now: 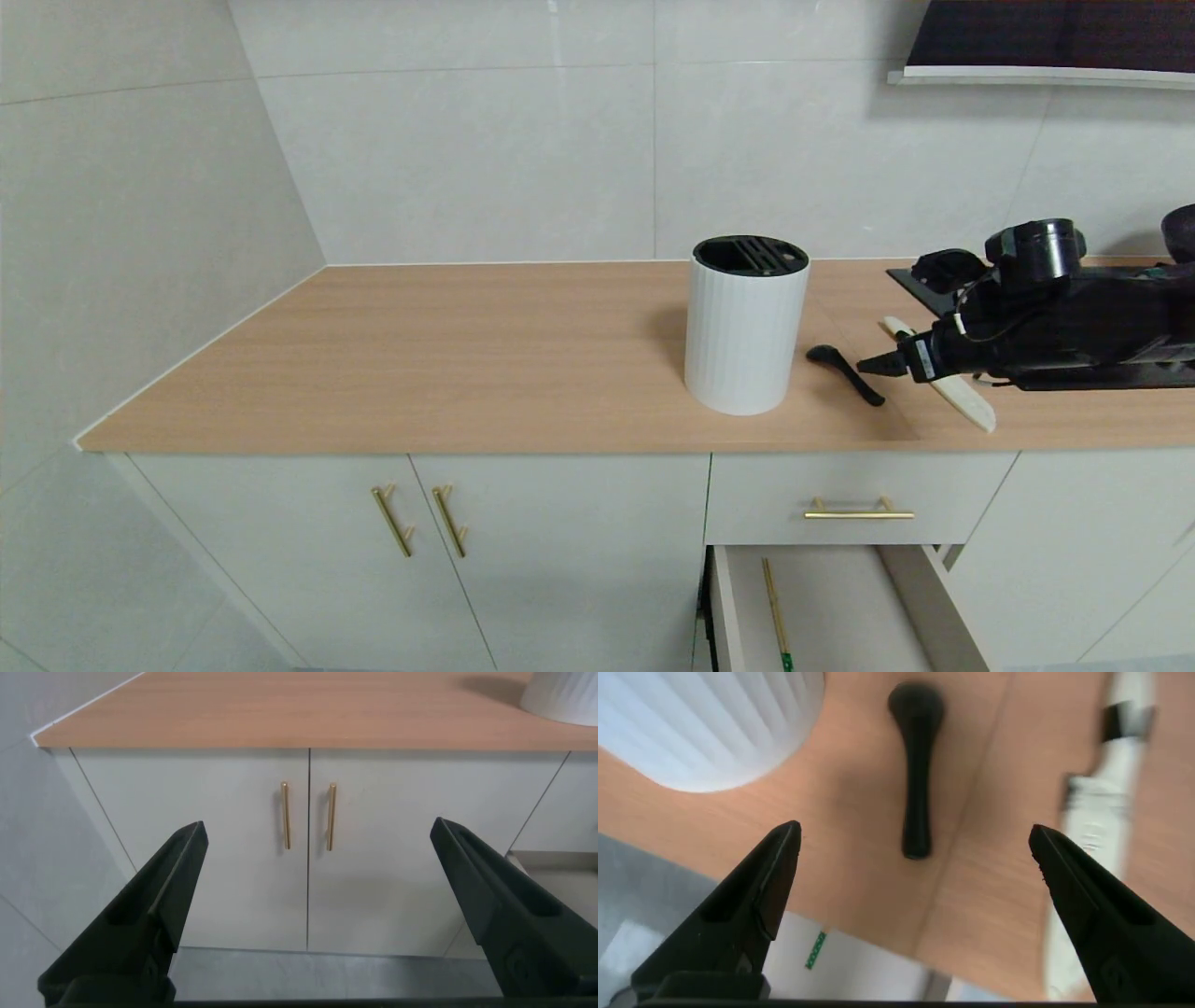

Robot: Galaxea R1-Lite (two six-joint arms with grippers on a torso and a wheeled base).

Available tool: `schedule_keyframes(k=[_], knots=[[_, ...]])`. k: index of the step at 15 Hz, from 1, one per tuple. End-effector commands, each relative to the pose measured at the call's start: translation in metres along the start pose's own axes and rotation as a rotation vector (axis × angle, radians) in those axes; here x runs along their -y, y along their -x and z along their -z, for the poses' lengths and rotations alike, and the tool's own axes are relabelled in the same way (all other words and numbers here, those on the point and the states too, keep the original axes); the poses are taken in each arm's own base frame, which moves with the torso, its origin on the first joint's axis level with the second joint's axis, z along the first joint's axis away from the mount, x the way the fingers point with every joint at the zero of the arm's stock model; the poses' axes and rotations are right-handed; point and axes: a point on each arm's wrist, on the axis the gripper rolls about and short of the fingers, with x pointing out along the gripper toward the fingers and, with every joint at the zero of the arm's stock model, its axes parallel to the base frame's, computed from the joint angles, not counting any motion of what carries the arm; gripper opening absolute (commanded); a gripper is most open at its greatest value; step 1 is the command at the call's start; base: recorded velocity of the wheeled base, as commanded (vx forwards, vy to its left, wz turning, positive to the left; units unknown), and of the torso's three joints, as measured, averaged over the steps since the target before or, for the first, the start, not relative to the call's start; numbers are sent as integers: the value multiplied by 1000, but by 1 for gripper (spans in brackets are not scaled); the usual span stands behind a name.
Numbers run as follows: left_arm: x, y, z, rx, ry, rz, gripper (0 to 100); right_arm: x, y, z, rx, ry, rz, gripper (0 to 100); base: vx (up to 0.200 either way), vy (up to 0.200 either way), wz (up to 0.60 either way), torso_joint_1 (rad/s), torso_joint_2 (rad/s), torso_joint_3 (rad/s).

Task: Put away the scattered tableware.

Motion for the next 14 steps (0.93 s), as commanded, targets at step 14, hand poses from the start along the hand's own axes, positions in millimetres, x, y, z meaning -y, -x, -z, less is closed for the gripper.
schedule_keyframes(k=[14], knots=[[0,0,0,0,1,-1,100,10,-83,18,-36,-39,-64,100,0,0,0,0,0,0]])
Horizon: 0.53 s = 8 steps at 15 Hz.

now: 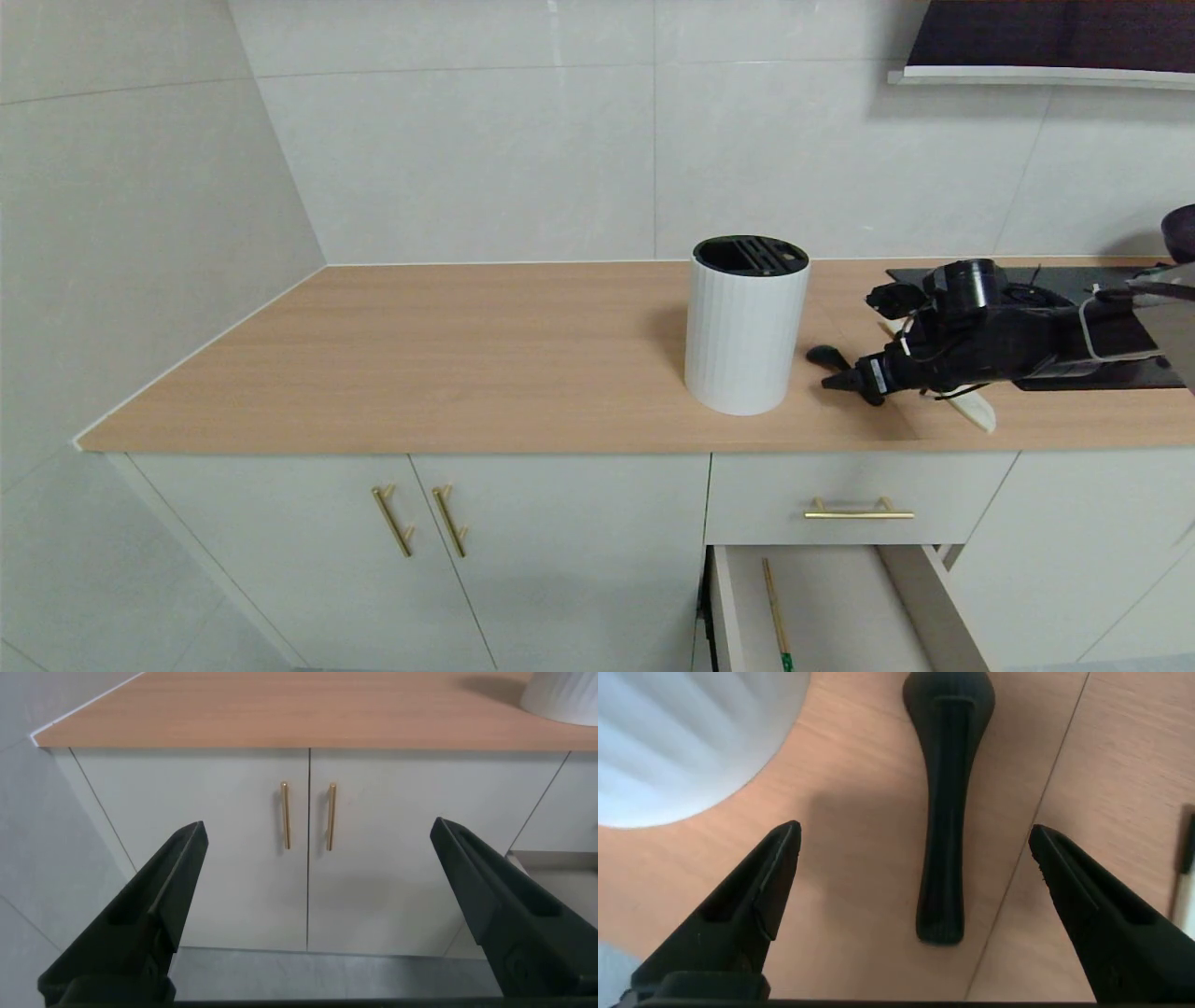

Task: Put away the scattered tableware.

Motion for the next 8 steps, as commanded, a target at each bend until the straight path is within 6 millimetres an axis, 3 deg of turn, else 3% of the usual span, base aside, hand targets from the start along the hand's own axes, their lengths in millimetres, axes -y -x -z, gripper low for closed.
schedule_keyframes(k=[1,8], knots=[[0,0,0,0,1,0,100,2,-13,3,-6,-11,-2,100,0,0,0,0,0,0],[0,0,0,0,1,0,100,8,-23,6,-8,-37,6,100,0,0,0,0,0,0]])
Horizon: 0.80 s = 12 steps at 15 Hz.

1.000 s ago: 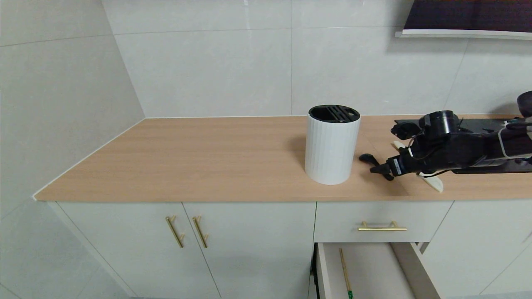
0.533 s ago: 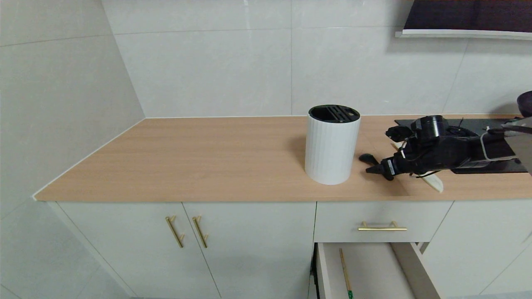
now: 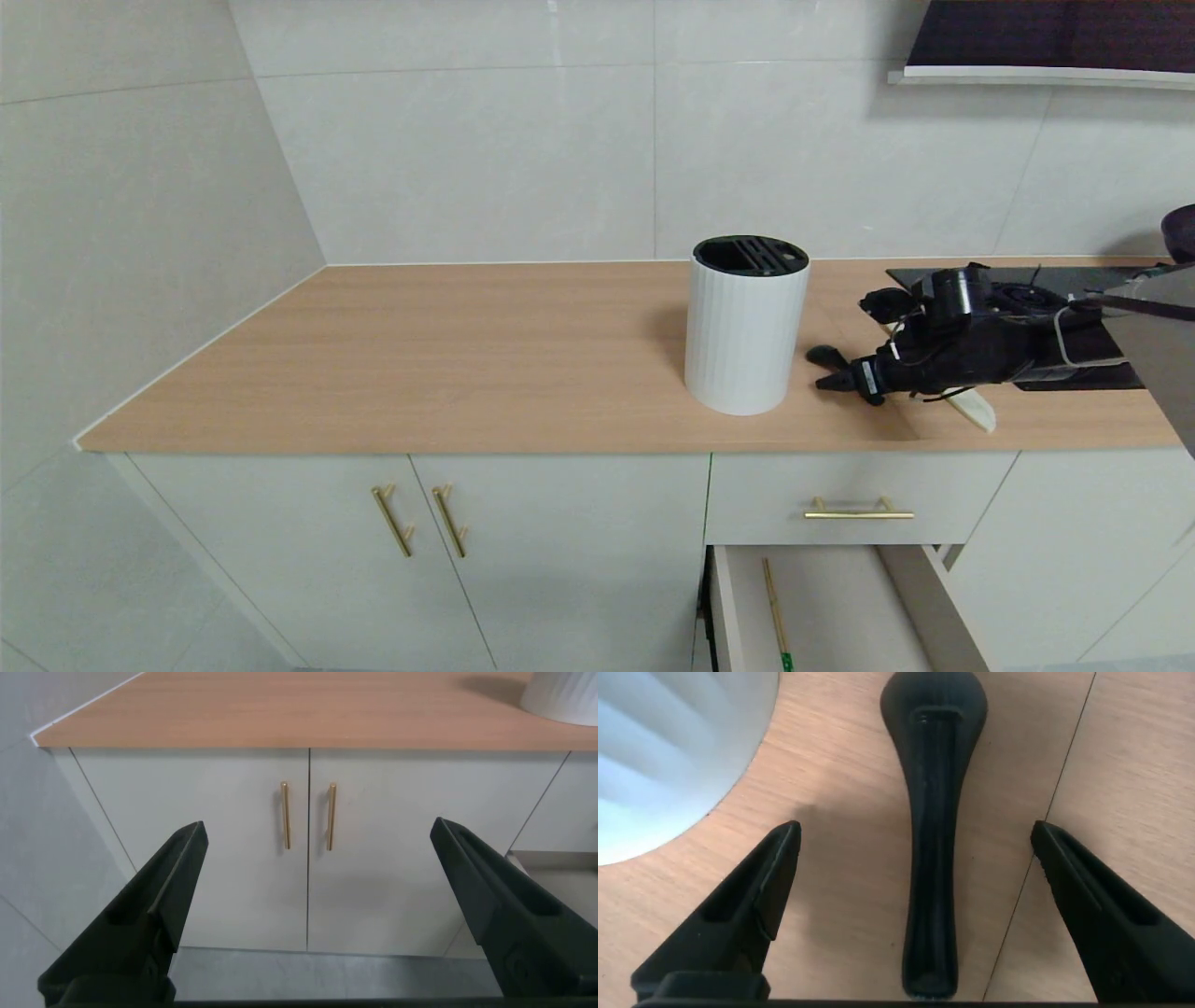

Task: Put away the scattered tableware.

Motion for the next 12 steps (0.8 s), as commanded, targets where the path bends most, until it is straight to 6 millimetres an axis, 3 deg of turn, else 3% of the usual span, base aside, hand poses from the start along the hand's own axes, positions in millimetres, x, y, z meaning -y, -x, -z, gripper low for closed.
schedule_keyframes(k=[1,2,9,12], knots=[[0,0,0,0,0,-1,100,1,-3,2,-7,-3,-1,100,0,0,0,0,0,0],[0,0,0,0,0,-1,100,1,-4,2,-7,-3,-1,0,0,0,0,0,0,0],[0,0,0,2,0,-1,100,2,-8,5,-14,-4,-2,0,0,0,0,0,0,0],[0,0,0,0,0,-1,100,3,11,-1,-13,-16,10,0,0,0,0,0,0,0]])
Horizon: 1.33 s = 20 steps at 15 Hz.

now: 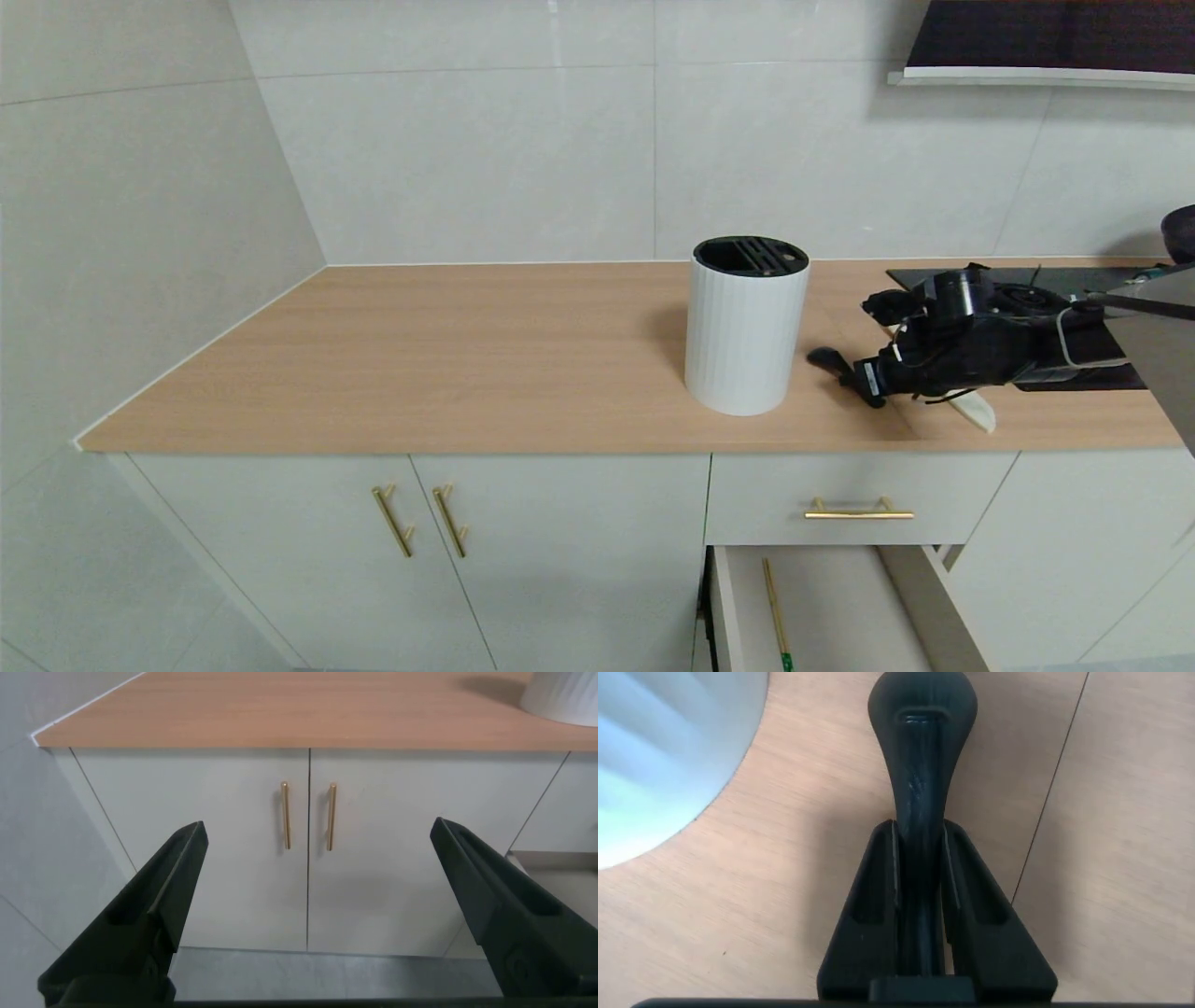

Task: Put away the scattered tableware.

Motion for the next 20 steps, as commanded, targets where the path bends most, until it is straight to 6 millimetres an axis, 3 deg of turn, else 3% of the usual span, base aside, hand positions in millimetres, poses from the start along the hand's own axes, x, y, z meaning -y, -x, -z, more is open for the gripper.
schedule_keyframes(k=[1,2,4,5,6,10,12,15,20], knots=[[0,0,0,0,0,0,100,-3,30,-9,15,-30,10,0,0,0,0,0,0,0],[0,0,0,0,0,0,100,-11,66,-19,45,-111,26,0,0,0,0,0,0,0],[0,0,0,0,2,0,100,-21,114,-16,62,-180,39,0,0,0,0,0,0,0],[0,0,0,0,0,0,100,-22,119,-15,62,-187,42,0,0,0,0,0,0,0],[0,0,0,0,0,0,100,-33,156,2,46,-242,64,0,0,0,0,0,0,0],[0,0,0,0,0,0,100,-55,202,63,-73,-275,158,0,0,0,0,0,0,0],[0,0,0,0,0,0,100,-66,214,97,-151,-287,162,0,0,0,0,0,0,0],[0,0,0,0,0,0,100,-74,218,123,-224,-292,163,0,0,0,0,0,0,0],[0,0,0,0,0,0,100,-82,200,127,-289,-259,161,0,0,0,0,-78,197,123]])
